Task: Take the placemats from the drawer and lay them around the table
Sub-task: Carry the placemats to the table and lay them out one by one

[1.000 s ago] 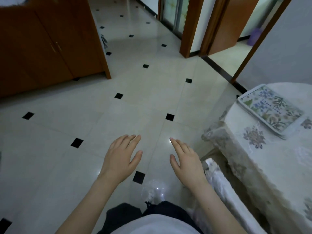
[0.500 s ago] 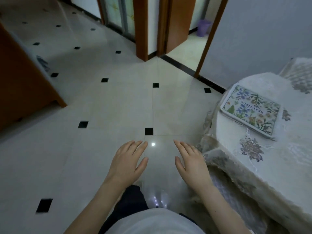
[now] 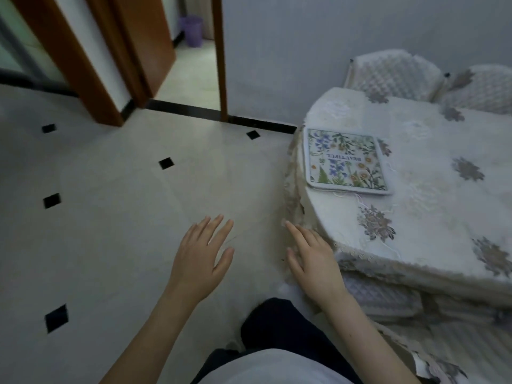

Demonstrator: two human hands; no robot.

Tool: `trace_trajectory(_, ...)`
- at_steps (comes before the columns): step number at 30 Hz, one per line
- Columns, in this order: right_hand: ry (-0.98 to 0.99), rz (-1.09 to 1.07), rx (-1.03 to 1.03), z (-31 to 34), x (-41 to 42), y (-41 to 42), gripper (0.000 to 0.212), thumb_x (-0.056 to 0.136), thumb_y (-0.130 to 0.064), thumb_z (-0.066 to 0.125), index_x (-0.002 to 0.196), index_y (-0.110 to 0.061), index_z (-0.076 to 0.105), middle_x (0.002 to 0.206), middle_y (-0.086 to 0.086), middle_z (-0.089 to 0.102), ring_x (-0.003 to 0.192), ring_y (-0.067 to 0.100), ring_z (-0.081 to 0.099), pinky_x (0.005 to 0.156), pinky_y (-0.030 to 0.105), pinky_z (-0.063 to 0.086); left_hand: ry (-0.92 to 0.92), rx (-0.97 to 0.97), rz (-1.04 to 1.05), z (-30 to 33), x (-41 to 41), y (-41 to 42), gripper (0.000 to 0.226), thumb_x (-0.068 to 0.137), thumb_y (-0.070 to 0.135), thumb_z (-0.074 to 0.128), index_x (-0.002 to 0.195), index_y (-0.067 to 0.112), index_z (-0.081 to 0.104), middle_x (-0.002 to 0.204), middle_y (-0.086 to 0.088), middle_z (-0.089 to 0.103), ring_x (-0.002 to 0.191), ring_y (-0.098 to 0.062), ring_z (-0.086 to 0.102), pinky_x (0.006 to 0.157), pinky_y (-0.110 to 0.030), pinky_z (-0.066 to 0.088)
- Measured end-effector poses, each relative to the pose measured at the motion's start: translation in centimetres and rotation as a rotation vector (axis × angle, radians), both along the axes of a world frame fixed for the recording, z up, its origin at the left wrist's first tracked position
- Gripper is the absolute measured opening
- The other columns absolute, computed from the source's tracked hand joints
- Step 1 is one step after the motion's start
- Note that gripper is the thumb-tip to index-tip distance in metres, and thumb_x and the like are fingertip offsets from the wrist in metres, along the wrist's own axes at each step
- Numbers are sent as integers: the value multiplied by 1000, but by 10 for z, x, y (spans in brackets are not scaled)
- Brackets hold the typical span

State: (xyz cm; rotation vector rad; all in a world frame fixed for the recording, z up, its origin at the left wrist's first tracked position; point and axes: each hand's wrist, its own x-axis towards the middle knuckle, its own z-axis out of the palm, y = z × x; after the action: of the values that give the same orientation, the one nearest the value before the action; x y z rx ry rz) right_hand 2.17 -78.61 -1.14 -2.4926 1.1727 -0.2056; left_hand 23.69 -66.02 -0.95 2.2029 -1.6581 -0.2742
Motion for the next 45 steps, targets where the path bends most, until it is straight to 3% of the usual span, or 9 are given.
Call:
trace_trajectory(8, -7, -156, 83, -29, 38, -97, 57, 97, -46, 25, 149, -25, 32, 145, 0, 46, 133, 21, 41, 107, 42, 38, 9, 80, -168, -30, 48, -117, 55, 98, 47, 26, 140, 18, 45, 144, -3, 46, 134, -25, 41, 111, -41, 25)
trace_trajectory(15, -82, -271, 73, -16, 68, -207, 61, 97, -54, 15, 149, -28, 31, 150, -1, 42, 138, 20, 36, 111, 42, 33, -47, 70, -269, -6, 98, -251, 60, 98, 51, 20, 139, 18, 47, 143, -4, 48, 132, -25, 43, 111, -41, 30)
trace_trajectory(21, -85, -454, 53, -8, 52, -267, 63, 97, -57, 8, 151, -30, 25, 150, -3, 40, 140, 18, 32, 114, 42, 28, -41, 39, -442, 0, 94, -358, 59, 98, 49, 22, 138, 15, 50, 141, -7, 50, 131, -27, 44, 108, -47, 36)
trace_trajectory(25, -43, -599, 66, -18, 39, -278, 55, 100, -51, 18, 151, -31, 24, 150, -2, 39, 140, 19, 30, 115, 40, 26, -32, 47, -629, -11, 76, -410, 58, 99, 47, 22, 134, 12, 52, 136, -8, 54, 125, -26, 48, 107, -39, 32)
trace_trajectory(34, -36, -1005, 91, -37, 35, -310, 58, 99, -49, 18, 150, -26, 30, 149, 0, 41, 138, 21, 34, 112, 39, 32, 3, 130, -1052, -42, 44, -542, 55, 95, 46, 31, 135, 15, 52, 135, -6, 55, 124, -27, 50, 103, -45, 41)
trace_trajectory(38, -22, -1175, 79, -33, 42, -329, 49, 103, -39, 31, 149, -24, 32, 147, 0, 44, 136, 20, 37, 110, 38, 35, -11, 76, -1257, -36, 27, -611, 52, 95, 43, 34, 135, 16, 53, 135, -5, 55, 123, -25, 50, 105, -40, 38)
trace_trajectory(45, -3, -1416, 105, -47, 63, -363, 47, 99, -25, 45, 145, -17, 40, 139, 5, 52, 125, 24, 48, 99, 38, 44, -30, 103, -1415, -41, 1, -695, 53, 92, 41, 33, 138, 18, 48, 140, -4, 50, 129, -25, 44, 106, -39, 34)
